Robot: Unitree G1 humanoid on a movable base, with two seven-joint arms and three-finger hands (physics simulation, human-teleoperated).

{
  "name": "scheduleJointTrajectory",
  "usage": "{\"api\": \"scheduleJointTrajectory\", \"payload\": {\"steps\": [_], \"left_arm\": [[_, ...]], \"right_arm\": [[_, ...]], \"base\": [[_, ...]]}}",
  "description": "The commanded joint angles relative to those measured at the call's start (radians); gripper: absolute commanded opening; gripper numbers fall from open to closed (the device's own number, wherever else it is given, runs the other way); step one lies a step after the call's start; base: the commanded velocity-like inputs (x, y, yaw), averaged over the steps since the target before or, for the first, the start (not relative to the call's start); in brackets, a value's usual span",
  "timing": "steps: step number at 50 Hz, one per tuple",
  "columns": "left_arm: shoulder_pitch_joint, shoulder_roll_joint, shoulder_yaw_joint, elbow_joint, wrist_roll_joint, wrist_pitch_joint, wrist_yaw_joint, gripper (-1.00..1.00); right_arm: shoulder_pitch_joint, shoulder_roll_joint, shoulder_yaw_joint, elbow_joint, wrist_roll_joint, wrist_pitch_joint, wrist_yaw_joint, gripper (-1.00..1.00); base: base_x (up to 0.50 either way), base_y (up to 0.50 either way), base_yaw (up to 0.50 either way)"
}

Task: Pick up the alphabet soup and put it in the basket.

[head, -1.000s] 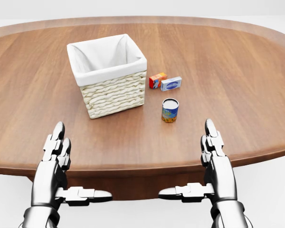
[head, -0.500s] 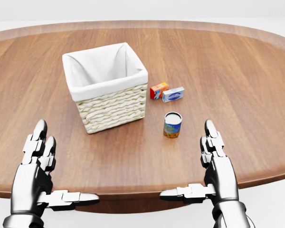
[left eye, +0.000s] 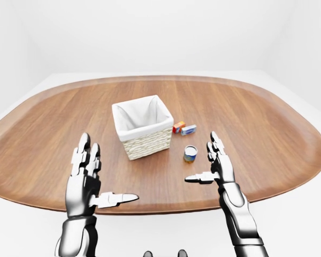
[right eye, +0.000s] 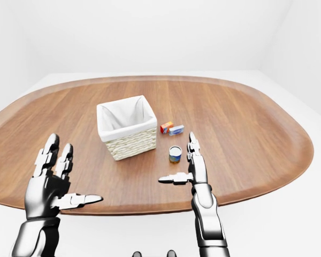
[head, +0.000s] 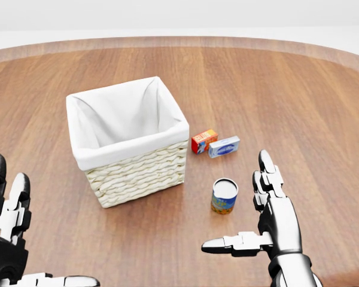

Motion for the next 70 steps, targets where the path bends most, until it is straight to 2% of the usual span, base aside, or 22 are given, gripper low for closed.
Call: {"api": "scheduleJointTrajectory", "payload": {"steps": [1, 2, 3, 4, 18, 19, 23, 41, 47, 50, 54, 56, 60, 63, 70], "left_arm": [[0.104, -0.033, 0.007, -0.136, -0.017, -0.018, -0.034, 1.0], [0.104, -0.033, 0.007, -0.136, -0.017, -0.018, -0.034, 1.0], [0.11, -0.035, -0.003, -0.134, -0.009, -0.032, -0.041, 1.0], [0.111, -0.035, -0.003, -0.134, -0.009, -0.033, -0.041, 1.0], [0.111, -0.035, -0.003, -0.134, -0.009, -0.034, -0.041, 1.0], [0.12, -0.037, -0.016, -0.133, 0.0, -0.046, -0.042, 1.0], [0.12, -0.032, -0.019, -0.129, 0.004, -0.05, -0.039, 1.0], [0.12, -0.024, -0.028, -0.125, 0.006, -0.052, -0.032, 1.0], [0.129, -0.025, -0.029, -0.132, 0.004, -0.056, -0.034, 1.0], [0.127, -0.025, -0.026, -0.132, 0.002, -0.052, -0.034, 1.0], [0.131, -0.026, -0.023, -0.137, -0.001, -0.05, -0.038, 1.0], [0.128, -0.028, -0.021, -0.136, -0.003, -0.051, -0.038, 1.0], [0.127, -0.028, -0.021, -0.135, -0.004, -0.051, -0.039, 1.0], [0.118, -0.028, -0.014, -0.128, -0.005, -0.046, -0.04, 1.0], [0.113, -0.029, -0.017, -0.122, 0.003, -0.046, -0.037, 1.0]], "right_arm": [[0.006, 0.0, 0.002, -0.007, -0.004, -0.002, 0.003, 1.0], [0.006, 0.0, 0.002, -0.007, -0.004, -0.002, 0.003, 1.0], [0.004, 0.001, 0.005, 0.002, -0.006, -0.007, 0.003, 1.0], [0.004, 0.002, 0.005, 0.003, -0.007, -0.008, 0.003, 1.0], [0.004, 0.002, 0.005, 0.003, -0.007, -0.008, 0.003, 1.0], [0.005, 0.001, 0.013, 0.021, -0.028, -0.034, -0.002, 1.0], [0.009, 0.002, 0.014, 0.015, -0.03, -0.033, -0.001, 1.0], [0.0, 0.003, 0.011, 0.034, -0.033, -0.045, -0.004, 1.0], [-0.008, 0.001, 0.008, 0.047, -0.043, -0.047, -0.017, 1.0], [-0.036, 0.002, 0.003, 0.104, -0.048, -0.075, -0.033, 1.0], [-0.075, -0.005, -0.007, 0.159, -0.047, -0.071, -0.047, 1.0], [-0.149, -0.014, -0.026, 0.294, -0.044, -0.102, -0.073, 1.0], [-0.163, -0.018, -0.025, 0.324, -0.046, -0.102, -0.083, 1.0], [-0.218, -0.028, -0.031, 0.457, -0.056, -0.102, -0.116, 1.0], [-0.225, -0.034, -0.024, 0.526, -0.077, -0.102, -0.133, 1.0]], "base": [[0.41, 0.0, 0.0], [0.41, 0.0, 0.0], [0.41, 0.0, 0.0], [0.41, 0.0, 0.0], [0.41, 0.0, 0.0], [0.41, 0.0, 0.0], [0.41, 0.0, 0.0], [0.41, 0.0, 0.0], [0.0, 0.0, 0.0], [0.0, 0.0, 0.0], [0.0, 0.0, 0.0], [0.0, 0.0, 0.0], [0.0, 0.0, 0.0], [0.0, 0.0, 0.0], [0.0, 0.0, 0.0]]}}
